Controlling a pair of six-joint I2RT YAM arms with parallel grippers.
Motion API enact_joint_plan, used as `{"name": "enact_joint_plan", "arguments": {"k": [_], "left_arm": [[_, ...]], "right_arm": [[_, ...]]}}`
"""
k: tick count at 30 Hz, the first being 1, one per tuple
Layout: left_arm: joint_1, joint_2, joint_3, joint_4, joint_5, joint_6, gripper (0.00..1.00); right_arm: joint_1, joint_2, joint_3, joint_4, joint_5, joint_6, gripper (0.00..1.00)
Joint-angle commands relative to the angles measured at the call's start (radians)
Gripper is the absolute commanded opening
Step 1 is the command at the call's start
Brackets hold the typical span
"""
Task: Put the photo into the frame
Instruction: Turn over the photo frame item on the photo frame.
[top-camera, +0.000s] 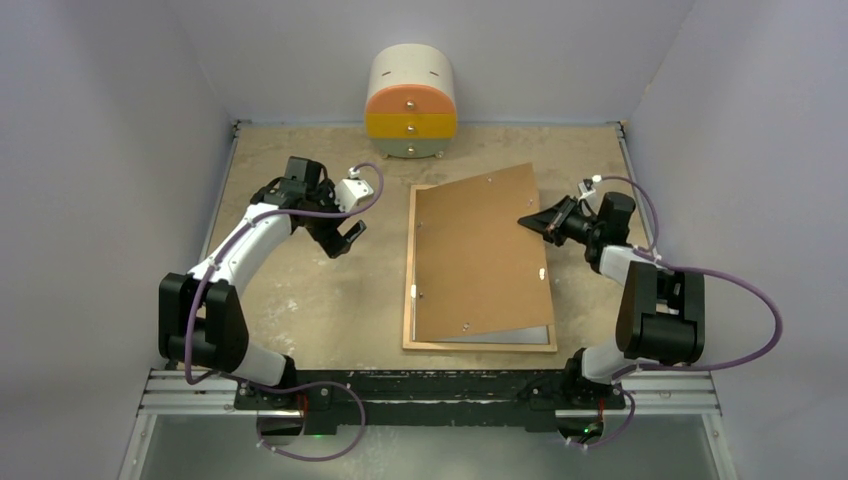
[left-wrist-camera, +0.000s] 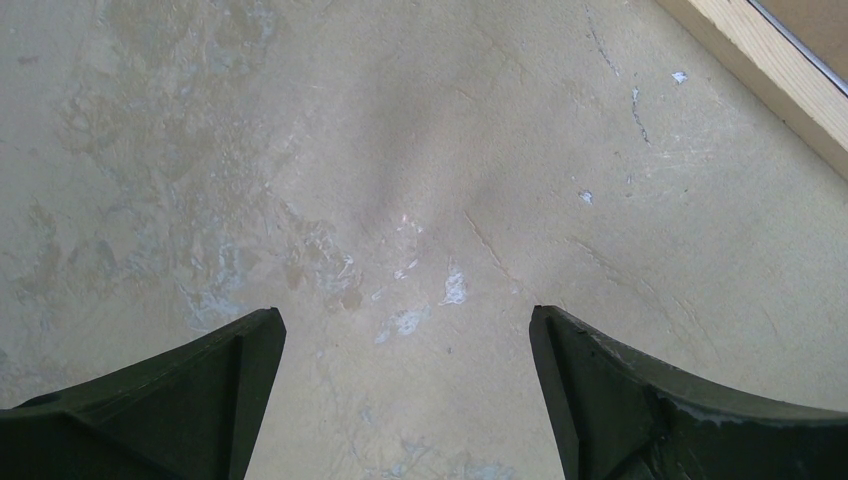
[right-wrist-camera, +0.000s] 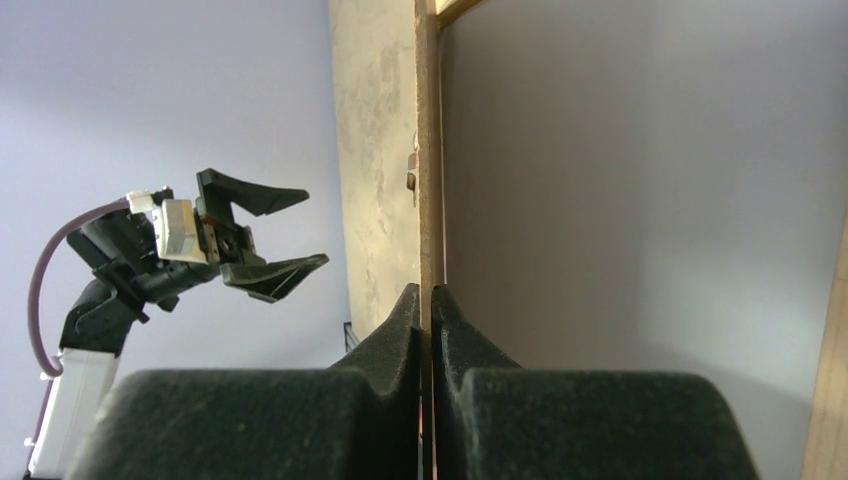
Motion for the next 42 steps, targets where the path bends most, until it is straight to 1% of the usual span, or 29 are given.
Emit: {"name": "enact_joint_plan", "arguments": {"k": [1, 9, 14, 20, 27, 28, 35, 37, 40, 42], "left_arm": [[-0.004, -0.001, -0.005, 0.029, 0.003, 0.007, 1.00], [-0.004, -0.002, -0.013, 0.030, 0.000, 0.011, 1.00], [-0.004, -0.001, -0.017, 0.030, 0.005, 0.007, 1.00], [-0.004, -0.012, -0.030, 0.045, -0.003, 0.007, 1.00], [-0.004, -0.008, -0.033, 0.049, -0.007, 0.007, 1.00], [-0.004, -0.005, -0.034, 0.049, -0.007, 0.007, 1.00], [-0.004, 0.002, -0.038, 0.049, -0.012, 0.004, 1.00], [-0.004, -0.001, -0.040, 0.051, -0.015, 0.003, 1.00], [-0.004, 0.000, -0.043, 0.052, -0.020, 0.002, 1.00], [-0.004, 0.001, -0.048, 0.057, -0.034, -0.003, 1.00]], "right_arm": [[-0.006, -0.033, -0.020, 0.086, 0.037, 0.054, 0.00], [-0.001, -0.039, -0.087, 0.145, 0.068, 0.073, 0.00], [0.031, -0.041, -0.105, 0.142, 0.109, 0.061, 0.00], [0.104, -0.036, -0.094, 0.088, 0.190, 0.012, 0.00], [0.185, -0.040, -0.090, 0.039, 0.299, -0.006, 0.00], [0.217, -0.039, -0.085, 0.030, 0.309, -0.009, 0.00], [0.345, -0.039, -0.027, -0.084, 0.417, -0.057, 0.25], [0.373, -0.030, -0.013, -0.111, 0.441, -0.069, 0.40], [0.396, -0.019, 0.018, -0.172, 0.473, -0.096, 0.50], [0.400, -0.021, 0.049, -0.217, 0.489, -0.118, 0.64]]}}
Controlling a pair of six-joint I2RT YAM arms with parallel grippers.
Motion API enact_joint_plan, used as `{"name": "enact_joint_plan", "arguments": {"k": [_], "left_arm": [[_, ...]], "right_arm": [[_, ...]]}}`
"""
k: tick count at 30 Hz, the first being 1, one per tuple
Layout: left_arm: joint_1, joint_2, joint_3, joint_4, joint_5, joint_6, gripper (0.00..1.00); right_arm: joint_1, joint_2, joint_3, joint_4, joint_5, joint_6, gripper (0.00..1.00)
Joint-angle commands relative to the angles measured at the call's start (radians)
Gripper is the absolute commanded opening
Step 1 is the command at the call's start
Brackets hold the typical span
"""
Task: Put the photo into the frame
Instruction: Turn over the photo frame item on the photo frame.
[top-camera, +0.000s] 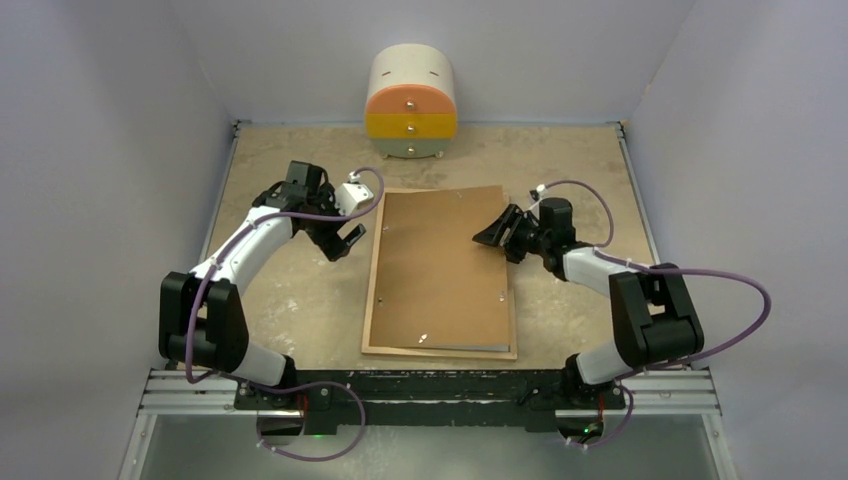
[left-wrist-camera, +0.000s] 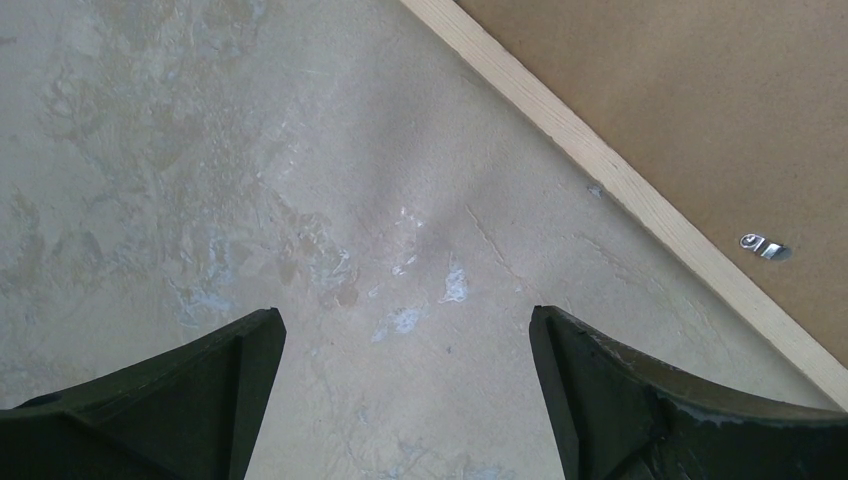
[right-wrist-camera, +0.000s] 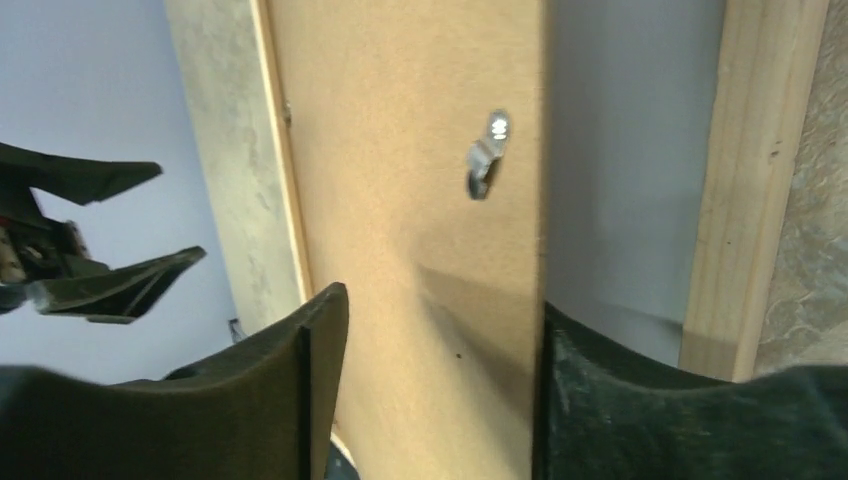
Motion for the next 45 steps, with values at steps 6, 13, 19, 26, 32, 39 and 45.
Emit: {"name": "enact_joint_plan", "arguments": {"k": [6, 13, 19, 26, 32, 39, 45], "left_arm": [[-0.004, 0.006, -0.013, 0.028, -0.032, -0.003, 1.00], [-0.004, 0.013, -0.008, 0.025, -0.039, -0.003, 1.00], [-0.004, 0.016, -0.010, 0.029, -0.038, -0.008, 1.00], [-0.004, 0.022, -0.025, 0.037, -0.039, -0.006, 1.00], [-0.004, 0.020, -0.026, 0.041, -0.040, -0.005, 1.00], [-0.004, 0.010, -0.025, 0.046, -0.049, -0.005, 1.00], [-0.004, 0.011, -0.022, 0.042, -0.047, -0.011, 1.00]], "right_arm": [[0.066, -0.002, 0.188, -0.292, 0.151, -0.142, 0.99], [0.124, 0.033, 0.282, -0.482, 0.269, -0.198, 0.99], [0.166, 0.047, 0.311, -0.528, 0.331, -0.202, 0.99], [0.176, 0.021, 0.378, -0.609, 0.394, -0.253, 0.99], [0.190, 0.043, 0.461, -0.739, 0.467, -0.302, 0.99], [0.195, 0.074, 0.513, -0.796, 0.473, -0.335, 0.99], [0.198, 0.078, 0.491, -0.744, 0.392, -0.328, 0.99]]}}
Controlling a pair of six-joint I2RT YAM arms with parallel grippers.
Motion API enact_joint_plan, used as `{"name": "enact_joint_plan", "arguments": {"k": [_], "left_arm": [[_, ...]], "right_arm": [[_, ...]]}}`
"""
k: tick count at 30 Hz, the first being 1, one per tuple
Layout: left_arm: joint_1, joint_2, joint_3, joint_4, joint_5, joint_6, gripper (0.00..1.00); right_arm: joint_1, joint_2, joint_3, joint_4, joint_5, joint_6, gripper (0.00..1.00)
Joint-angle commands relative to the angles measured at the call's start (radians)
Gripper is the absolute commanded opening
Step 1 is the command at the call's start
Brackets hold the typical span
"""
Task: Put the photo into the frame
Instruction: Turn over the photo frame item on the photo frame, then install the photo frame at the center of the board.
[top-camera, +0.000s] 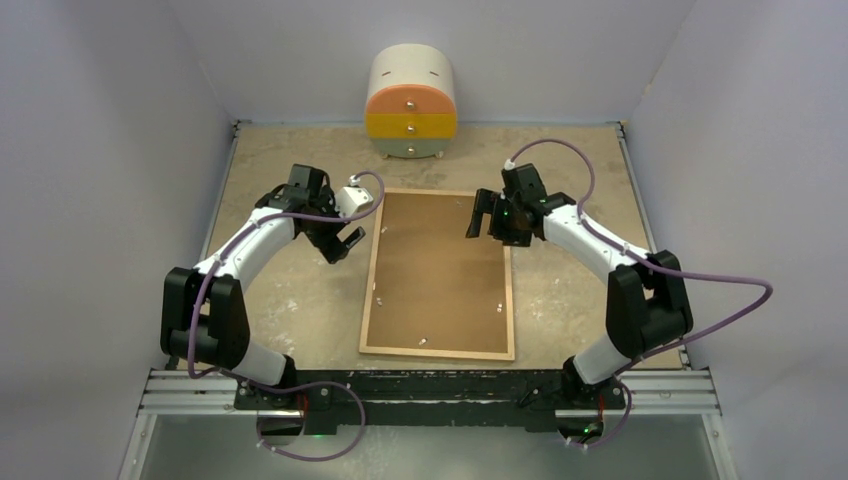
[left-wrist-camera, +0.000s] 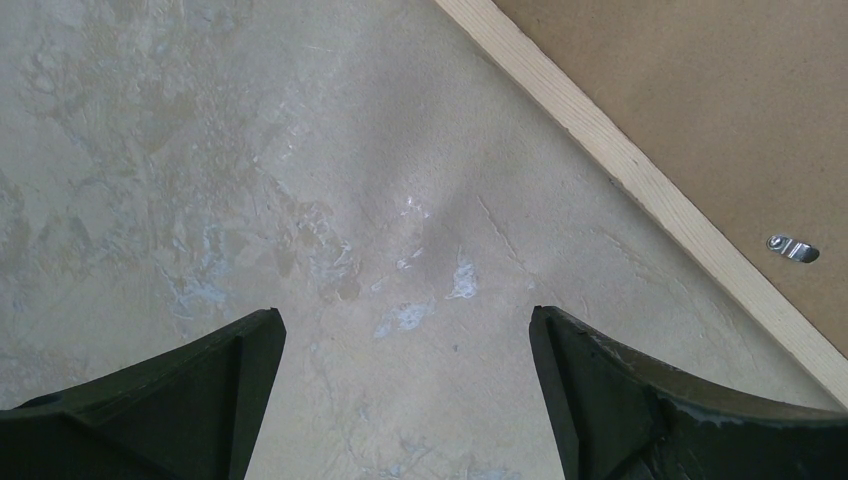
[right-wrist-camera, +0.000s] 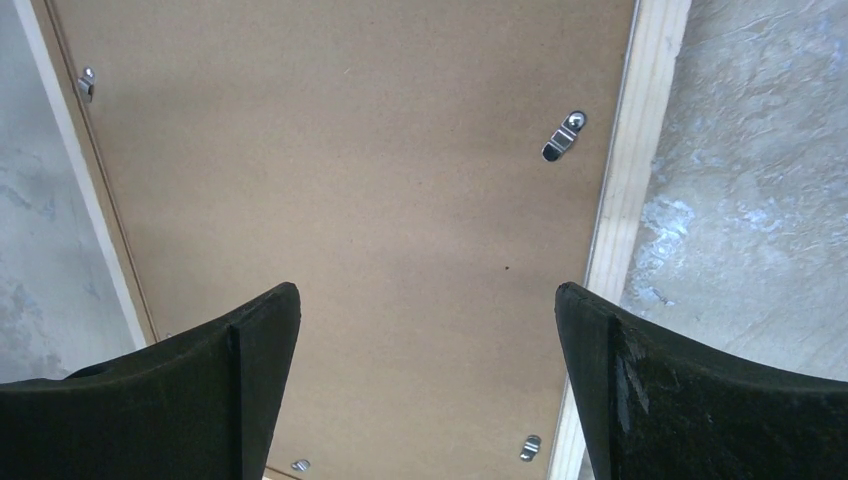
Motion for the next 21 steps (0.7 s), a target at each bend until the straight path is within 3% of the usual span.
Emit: {"name": "enact_joint_plan", "arguments": {"k": [1, 6, 10, 11, 14, 17, 21], "left_arm": [[-0.004, -0.008, 0.005, 0.015, -0.003, -0.009, 1.00], [-0.004, -0.007, 0.005, 0.013, 0.014, -0.010, 1.00], [-0.004, -0.001, 0.002, 0.019, 0.097, -0.037, 1.00], [-0.004, 0.003, 0.000, 0.024, 0.129, -0.050, 0.99], [-0.004, 0.038, 0.007, 0.026, 0.222, -0.096, 0.86], [-0.004, 0.103, 0.032, 0.013, 0.288, -0.157, 0.67], [-0.004, 0.161, 0.020, 0.022, 0.369, -0.221, 0.57]], "right_arm": [[0.007, -0.004, 0.014, 0.007, -0.036, -0.013, 0.99], [0.003, -0.068, -0.008, 0.056, -0.004, 0.042, 0.99], [-0.051, -0.065, -0.005, 0.036, -0.114, 0.040, 0.99], [-0.053, -0.103, -0.047, 0.105, -0.142, 0.067, 0.99], [-0.033, -0.230, -0.217, 0.428, -0.197, 0.175, 0.99], [0.062, -0.235, -0.241, 0.474, -0.219, 0.213, 0.99], [0.249, -0.195, -0.255, 0.529, -0.188, 0.236, 0.85]]}}
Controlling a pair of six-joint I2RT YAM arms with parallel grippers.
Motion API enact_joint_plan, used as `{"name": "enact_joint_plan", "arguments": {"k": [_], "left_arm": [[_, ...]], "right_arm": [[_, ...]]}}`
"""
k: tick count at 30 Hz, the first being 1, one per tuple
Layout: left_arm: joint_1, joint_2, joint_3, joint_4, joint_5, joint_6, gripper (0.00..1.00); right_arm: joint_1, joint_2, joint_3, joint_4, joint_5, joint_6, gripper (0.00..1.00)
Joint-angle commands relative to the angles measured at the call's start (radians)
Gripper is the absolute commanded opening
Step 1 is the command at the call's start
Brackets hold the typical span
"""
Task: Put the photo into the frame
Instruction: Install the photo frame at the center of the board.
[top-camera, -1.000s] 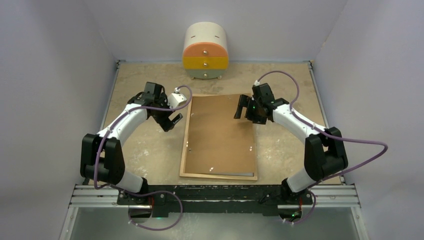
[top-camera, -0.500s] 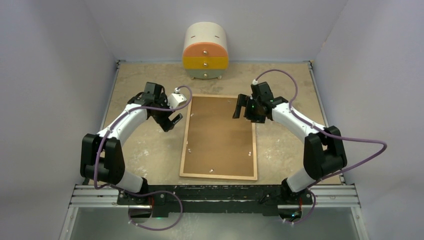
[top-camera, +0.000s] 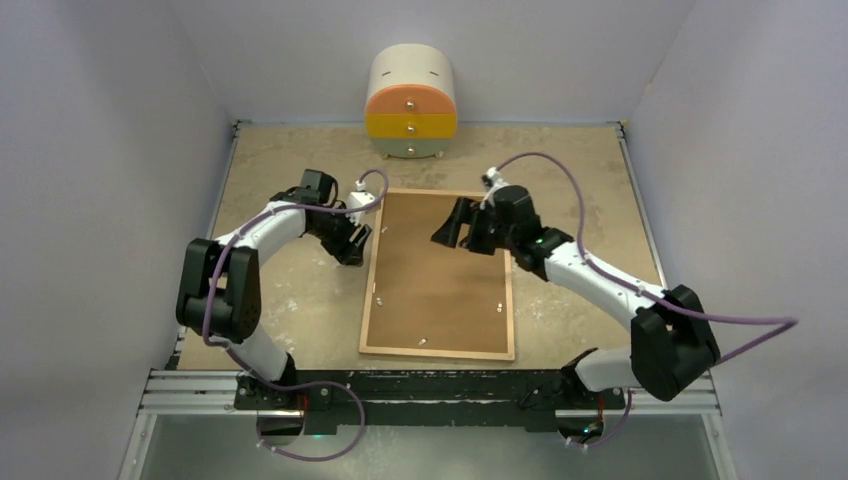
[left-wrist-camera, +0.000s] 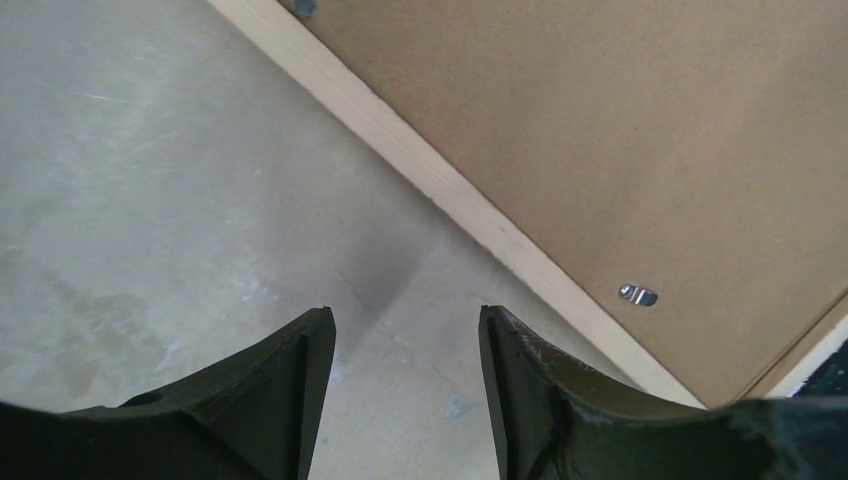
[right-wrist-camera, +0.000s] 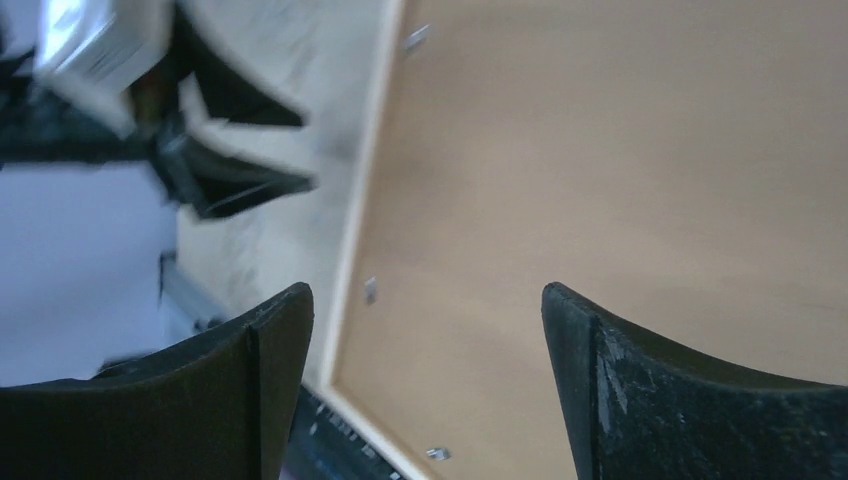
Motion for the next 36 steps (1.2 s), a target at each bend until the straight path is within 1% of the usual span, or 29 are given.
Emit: {"name": "enact_joint_plan", "arguments": {"k": [1, 2, 6, 7, 13, 18, 20, 24, 28, 30, 31, 32, 36], "left_arm": [[-0.003, 0.045, 0.006, 0.017, 0.160, -0.108, 0.56], [-0.003, 0.045, -0.003, 0.024, 0.174, -0.120, 0.56], [-0.003, 0.051, -0.037, 0.040, 0.230, -0.148, 0.54], [-0.003, 0.055, -0.041, 0.040, 0.236, -0.152, 0.52], [-0.003, 0.097, -0.050, 0.037, 0.258, -0.151, 0.38], [-0.003, 0.122, -0.044, 0.034, 0.274, -0.148, 0.37], [-0.003, 0.127, -0.043, 0.037, 0.279, -0.142, 0.38], [-0.005, 0.155, -0.025, 0.039, 0.254, -0.127, 0.38], [-0.005, 0.176, -0.020, 0.038, 0.248, -0.118, 0.34], [-0.005, 0.177, -0.023, 0.038, 0.243, -0.115, 0.28], [-0.005, 0.177, -0.023, 0.037, 0.241, -0.113, 0.23], [-0.005, 0.178, -0.023, 0.037, 0.238, -0.111, 0.20], [-0.005, 0.171, -0.027, 0.044, 0.237, -0.109, 0.19]], "right_arm": [[0.186, 0.039, -0.030, 0.172, -0.016, 0.067, 0.81], [0.225, 0.056, -0.037, 0.193, -0.007, 0.073, 0.77], [0.342, 0.142, -0.063, 0.311, 0.007, 0.102, 0.51], [0.367, 0.167, -0.061, 0.323, 0.010, 0.102, 0.48], [0.457, 0.292, -0.030, 0.389, 0.027, 0.105, 0.46], [0.490, 0.361, -0.011, 0.415, 0.033, 0.112, 0.44], [0.495, 0.380, -0.011, 0.429, 0.034, 0.115, 0.44], [0.497, 0.406, -0.003, 0.443, 0.041, 0.108, 0.44], [0.497, 0.435, 0.020, 0.444, 0.045, 0.097, 0.43], [0.496, 0.447, 0.033, 0.439, 0.053, 0.090, 0.43], [0.497, 0.451, 0.037, 0.439, 0.057, 0.087, 0.43], [0.497, 0.456, 0.042, 0.438, 0.060, 0.086, 0.43], [0.497, 0.477, 0.060, 0.434, 0.064, 0.081, 0.42]]}}
